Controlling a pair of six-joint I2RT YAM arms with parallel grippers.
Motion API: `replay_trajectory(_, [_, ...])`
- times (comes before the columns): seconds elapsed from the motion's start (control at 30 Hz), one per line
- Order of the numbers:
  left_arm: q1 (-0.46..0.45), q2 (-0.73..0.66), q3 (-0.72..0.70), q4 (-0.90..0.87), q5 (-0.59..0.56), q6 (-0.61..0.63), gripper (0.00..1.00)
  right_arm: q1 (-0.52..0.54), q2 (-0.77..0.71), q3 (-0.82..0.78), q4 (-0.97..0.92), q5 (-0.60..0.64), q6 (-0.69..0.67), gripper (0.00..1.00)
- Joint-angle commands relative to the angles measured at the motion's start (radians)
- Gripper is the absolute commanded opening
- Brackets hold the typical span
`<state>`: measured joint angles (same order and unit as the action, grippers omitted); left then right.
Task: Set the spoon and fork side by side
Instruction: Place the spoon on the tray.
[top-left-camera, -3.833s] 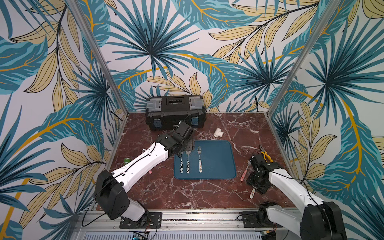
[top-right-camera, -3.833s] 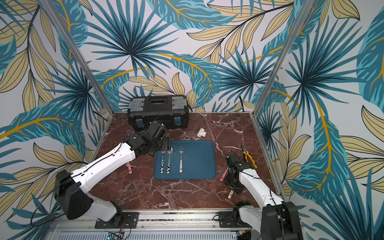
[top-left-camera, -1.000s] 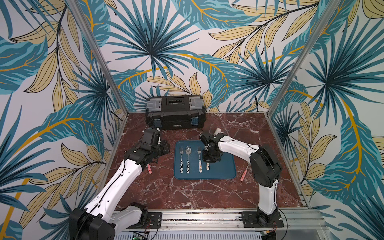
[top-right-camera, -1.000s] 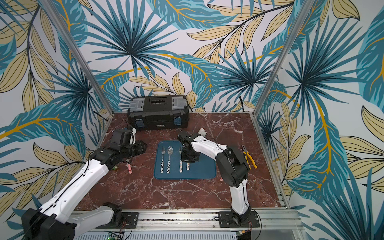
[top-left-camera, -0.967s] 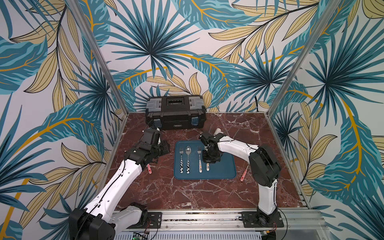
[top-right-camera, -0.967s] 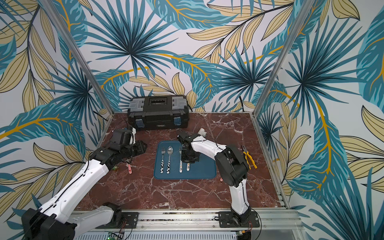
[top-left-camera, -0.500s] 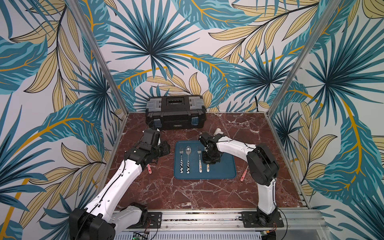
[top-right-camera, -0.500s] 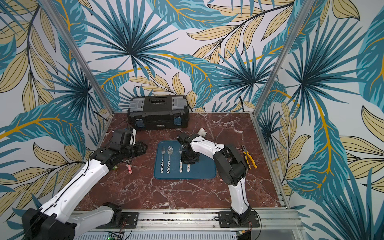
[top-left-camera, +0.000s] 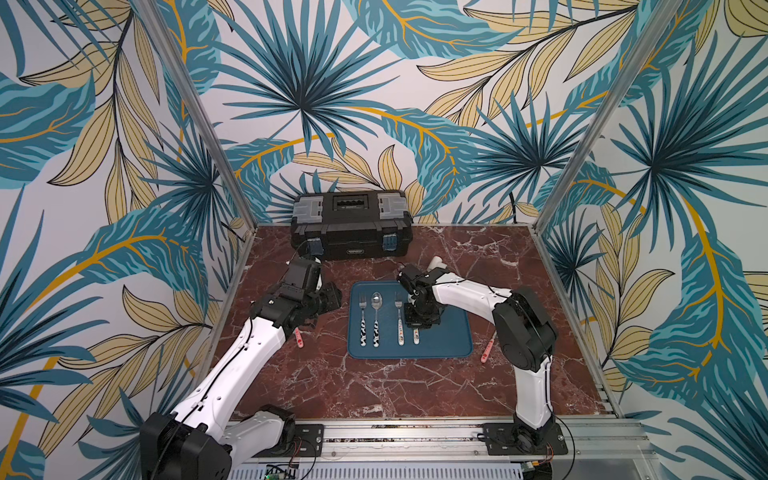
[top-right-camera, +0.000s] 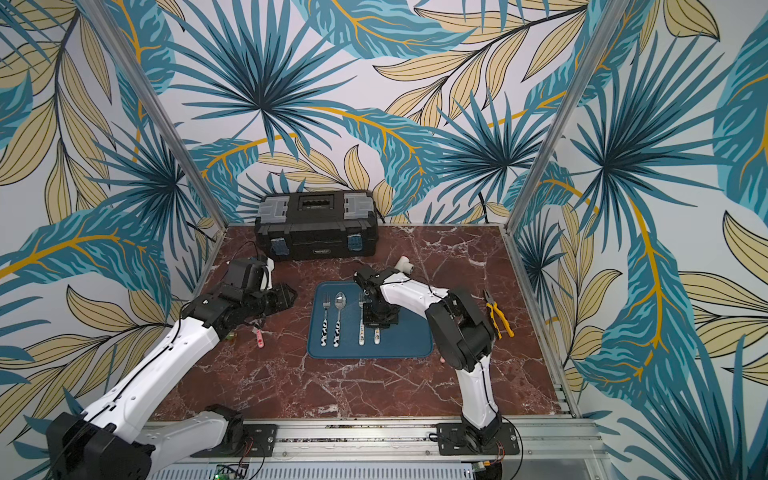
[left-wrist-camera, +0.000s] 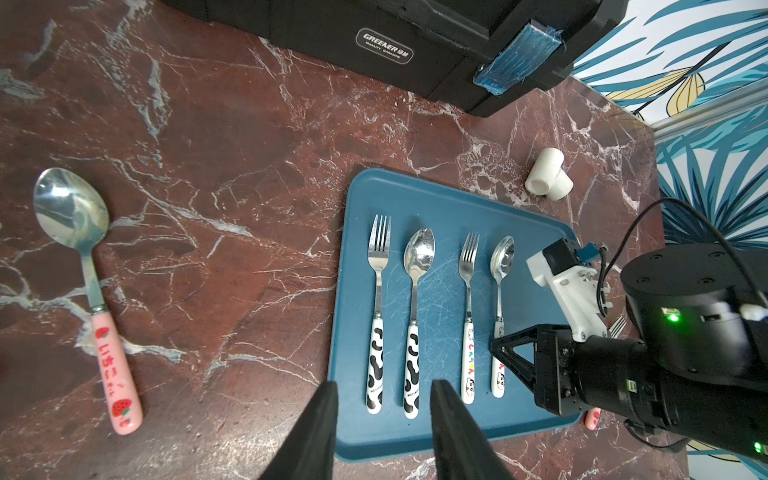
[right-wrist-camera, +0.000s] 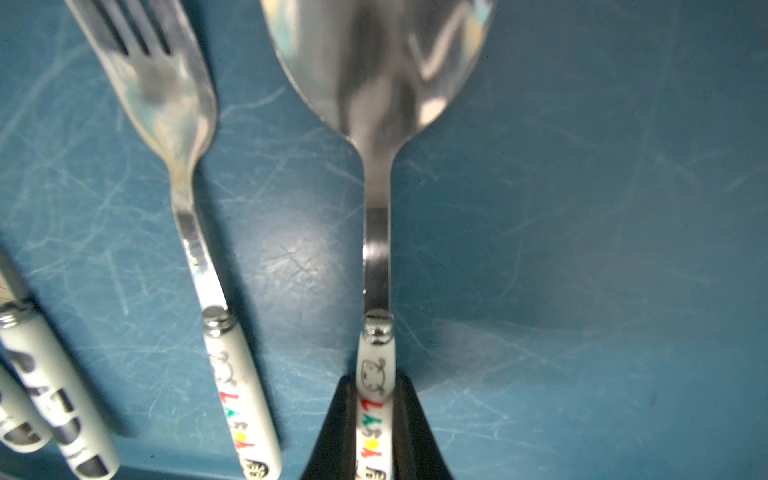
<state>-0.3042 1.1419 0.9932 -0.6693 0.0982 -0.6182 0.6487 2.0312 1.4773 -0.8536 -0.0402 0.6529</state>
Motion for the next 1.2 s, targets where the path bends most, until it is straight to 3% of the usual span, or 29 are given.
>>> replay_trajectory(0.0, [0.009,0.007,-0.022,0.02,0.015,-0.003,0.42,0.0,0.025,-0.015,-0.016,-0.016,-0.016,0.11])
replay_trajectory(0.4, [0.009,0.011,-0.019,0.017,0.024,-0.008,0.47,0.001,0.017,-0.022,-0.021,-0.012,0.004,0.27])
replay_trajectory(1.17, [0.009,-0.002,-0.005,0.01,0.034,-0.008,0.48,0.0,-0.075,0.054,-0.044,0.013,0.014,0.33])
